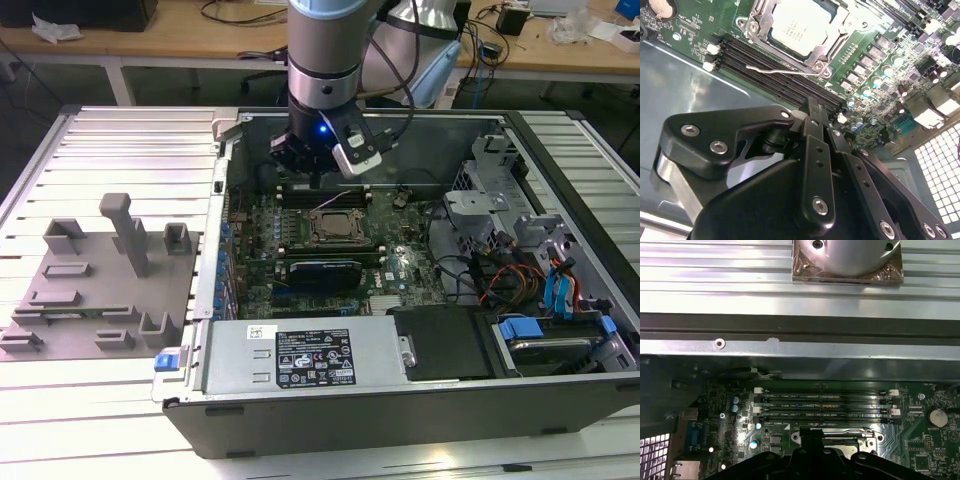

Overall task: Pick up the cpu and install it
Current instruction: 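Install the first cpu locking lever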

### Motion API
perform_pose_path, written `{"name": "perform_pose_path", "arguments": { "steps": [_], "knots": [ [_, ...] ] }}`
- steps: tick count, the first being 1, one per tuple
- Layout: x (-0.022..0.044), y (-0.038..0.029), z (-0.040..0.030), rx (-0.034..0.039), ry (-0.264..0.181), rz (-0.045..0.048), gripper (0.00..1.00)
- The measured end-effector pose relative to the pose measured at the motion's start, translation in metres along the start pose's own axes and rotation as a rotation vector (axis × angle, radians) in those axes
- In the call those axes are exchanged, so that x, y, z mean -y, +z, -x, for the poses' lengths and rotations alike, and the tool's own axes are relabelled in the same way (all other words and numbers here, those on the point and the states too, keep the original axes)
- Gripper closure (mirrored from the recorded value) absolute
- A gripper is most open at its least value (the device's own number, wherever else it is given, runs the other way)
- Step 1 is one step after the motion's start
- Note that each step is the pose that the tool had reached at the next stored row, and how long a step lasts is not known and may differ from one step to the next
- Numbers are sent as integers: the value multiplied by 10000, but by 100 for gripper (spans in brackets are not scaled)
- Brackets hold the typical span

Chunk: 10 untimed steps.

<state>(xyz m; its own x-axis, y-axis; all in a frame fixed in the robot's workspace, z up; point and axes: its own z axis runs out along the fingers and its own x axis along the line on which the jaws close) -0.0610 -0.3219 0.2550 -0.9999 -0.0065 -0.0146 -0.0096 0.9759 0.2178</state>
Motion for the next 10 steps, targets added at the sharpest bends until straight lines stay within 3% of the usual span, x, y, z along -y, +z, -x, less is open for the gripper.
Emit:
{"name": "perform_pose_path", "arguments": {
  "steps": [5, 10],
  "knots": [
    [4, 17, 0, 160, 710, -16, 89],
    [13, 56, 3, 254, 1132, -53, 89]
  ]
}}
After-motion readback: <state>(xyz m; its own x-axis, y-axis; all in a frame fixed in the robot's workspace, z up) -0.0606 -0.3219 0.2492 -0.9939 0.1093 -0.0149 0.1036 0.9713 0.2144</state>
